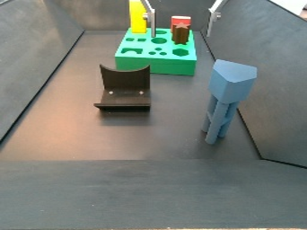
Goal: Pick up the 3 prong object. Move up. Move to above the board. Insert the 3 prong object.
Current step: Pick up the 3 prong object.
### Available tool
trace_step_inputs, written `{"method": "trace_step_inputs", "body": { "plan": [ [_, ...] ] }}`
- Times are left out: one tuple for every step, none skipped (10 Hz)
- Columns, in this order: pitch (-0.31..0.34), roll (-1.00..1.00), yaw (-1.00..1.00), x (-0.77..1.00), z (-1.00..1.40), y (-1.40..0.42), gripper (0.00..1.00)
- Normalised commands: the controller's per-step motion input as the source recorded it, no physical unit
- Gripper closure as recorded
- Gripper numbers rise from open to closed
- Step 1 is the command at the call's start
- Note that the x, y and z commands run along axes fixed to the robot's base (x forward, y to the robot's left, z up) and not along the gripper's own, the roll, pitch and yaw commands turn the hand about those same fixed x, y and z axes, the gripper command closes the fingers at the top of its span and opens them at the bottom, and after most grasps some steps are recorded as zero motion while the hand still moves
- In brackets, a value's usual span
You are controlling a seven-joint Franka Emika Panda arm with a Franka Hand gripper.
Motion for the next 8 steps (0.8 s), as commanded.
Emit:
{"method": "trace_step_inputs", "body": {
  "plan": [
    [-0.034, 0.0, -0.06, -0.42, 0.0, 0.0, 0.0],
    [-0.033, -0.01, -0.06, -0.55, 0.0, 0.23, 0.0],
    [-0.113, -0.03, -0.13, -0.84, -0.02, 0.22, 0.0],
    [-0.106, -0.02, -0.13, -0.81, -0.04, 0.21, 0.0],
    [-0.141, -0.05, -0.15, -0.78, -0.03, 0.18, 0.0],
    [-0.097, -0.03, -0.13, -0.68, -0.04, 0.21, 0.0],
    [-0.077, -0.04, -0.12, -0.64, -0.03, 0.24, 0.0],
    [-0.061, -0.05, -0.09, -0.56, -0.03, 0.29, 0.0]
  ]
}}
